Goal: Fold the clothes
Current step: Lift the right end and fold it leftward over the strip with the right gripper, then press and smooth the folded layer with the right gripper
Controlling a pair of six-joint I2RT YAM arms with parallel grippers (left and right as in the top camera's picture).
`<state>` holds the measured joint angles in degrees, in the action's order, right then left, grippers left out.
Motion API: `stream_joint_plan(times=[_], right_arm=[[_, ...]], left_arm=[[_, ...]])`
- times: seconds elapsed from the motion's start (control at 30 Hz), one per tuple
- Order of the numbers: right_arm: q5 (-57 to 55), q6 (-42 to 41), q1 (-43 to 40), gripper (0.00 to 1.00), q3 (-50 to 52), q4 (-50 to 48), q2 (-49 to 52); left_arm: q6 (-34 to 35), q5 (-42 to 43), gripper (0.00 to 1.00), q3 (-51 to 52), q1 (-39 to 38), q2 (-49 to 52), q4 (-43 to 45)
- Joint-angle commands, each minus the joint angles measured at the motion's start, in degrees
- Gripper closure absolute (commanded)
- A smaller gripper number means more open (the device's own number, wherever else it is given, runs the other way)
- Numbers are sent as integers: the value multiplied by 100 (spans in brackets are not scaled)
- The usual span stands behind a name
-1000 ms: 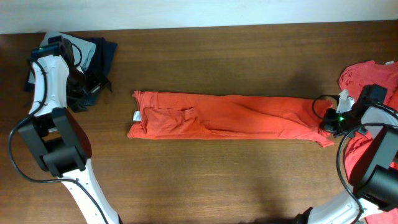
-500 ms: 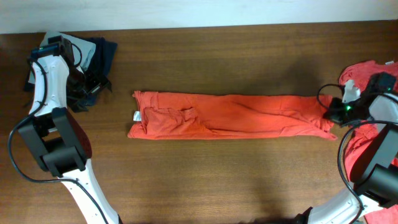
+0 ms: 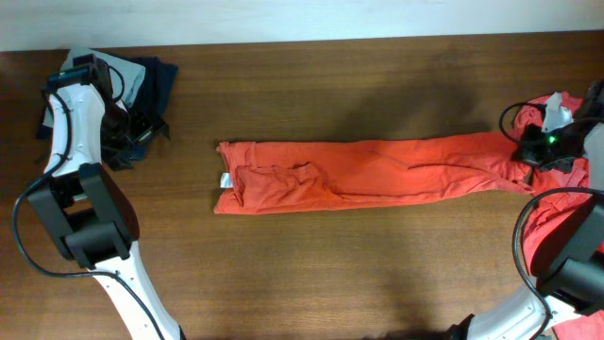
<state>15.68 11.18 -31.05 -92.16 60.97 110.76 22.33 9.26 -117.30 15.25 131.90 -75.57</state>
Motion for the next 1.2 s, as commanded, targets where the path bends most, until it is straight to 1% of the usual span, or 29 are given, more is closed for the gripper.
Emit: stream_joint_plan(times=[0.0, 0.13, 0.33, 0.63, 0.87, 1.0, 1.17], right_arm=[[-15, 55, 190, 96, -382, 153, 7], [59, 105, 601, 96, -802, 424, 7], [57, 105, 1714, 96, -1427, 737, 7], [17, 79, 3790, 96, -1274, 470, 136], [15, 15, 5222, 96, -1045, -243, 719], [13, 15, 5735, 96, -1036, -363, 1163], [13, 17, 6037, 96, -1034, -448, 1720]], left_arm=[[37, 42, 1, -72, 9, -37, 11], [37, 42, 1, -72, 9, -37, 11], [37, 42, 1, -72, 9, -37, 11], [37, 4, 1, -72, 9, -37, 13], [37, -2, 1, -72, 9, -37, 11], [37, -2, 1, -72, 9, -37, 11], [37, -2, 1, -72, 9, -37, 11]])
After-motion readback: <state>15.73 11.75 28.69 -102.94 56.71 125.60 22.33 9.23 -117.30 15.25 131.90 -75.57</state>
